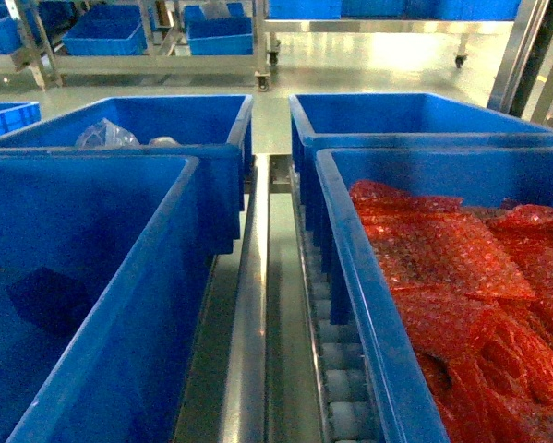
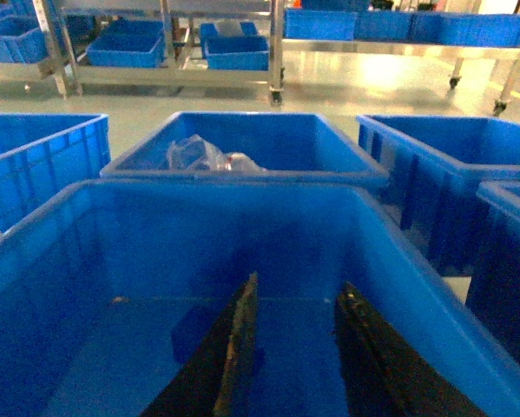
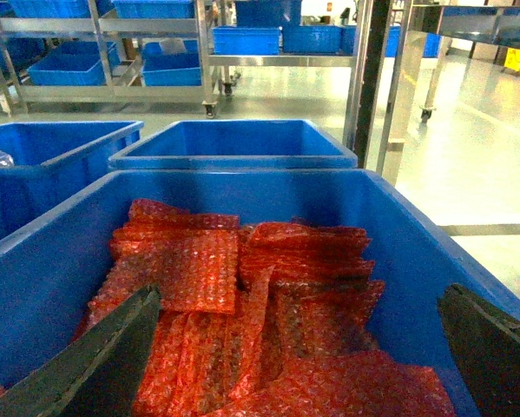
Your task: Pick blue part to blue bin on bottom shelf
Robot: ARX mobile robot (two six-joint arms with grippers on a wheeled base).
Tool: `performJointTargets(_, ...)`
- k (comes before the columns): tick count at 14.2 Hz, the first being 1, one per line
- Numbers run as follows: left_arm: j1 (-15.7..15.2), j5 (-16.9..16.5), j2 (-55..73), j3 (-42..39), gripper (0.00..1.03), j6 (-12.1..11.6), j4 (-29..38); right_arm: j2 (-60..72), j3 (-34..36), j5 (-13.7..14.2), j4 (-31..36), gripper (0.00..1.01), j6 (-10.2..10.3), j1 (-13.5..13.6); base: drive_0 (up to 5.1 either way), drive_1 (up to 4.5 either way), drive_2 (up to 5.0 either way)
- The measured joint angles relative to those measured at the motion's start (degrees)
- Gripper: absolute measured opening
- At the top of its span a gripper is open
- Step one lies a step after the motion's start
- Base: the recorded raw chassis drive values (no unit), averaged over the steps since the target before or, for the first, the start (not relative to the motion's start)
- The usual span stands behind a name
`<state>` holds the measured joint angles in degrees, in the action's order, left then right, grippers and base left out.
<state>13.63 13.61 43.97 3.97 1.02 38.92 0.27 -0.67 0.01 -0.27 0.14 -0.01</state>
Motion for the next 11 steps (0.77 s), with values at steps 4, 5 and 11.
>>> performJointTargets(4, -5.9, -5.7, -9.3, -3.3, 0.02, 0.0, -5.1, 0.0, 0.0, 0.0, 0.0, 0.98, 0.0, 0.0, 0.0, 0.0, 0.0)
performJointTargets(5, -6.8, -6.7, -12.4, -3.3, 0.02, 0.0, -7.7, 0.0, 0.0, 0.0, 0.0, 0.98, 0.0, 0.0, 0.0, 0.0, 0.0)
performJointTargets(11, -13.6, -13.6, -25.3, -3.3, 0.02, 0.0, -20.3, 0.0, 0.0, 0.0, 0.0, 0.98, 0.0, 0.0, 0.0, 0.0, 0.0)
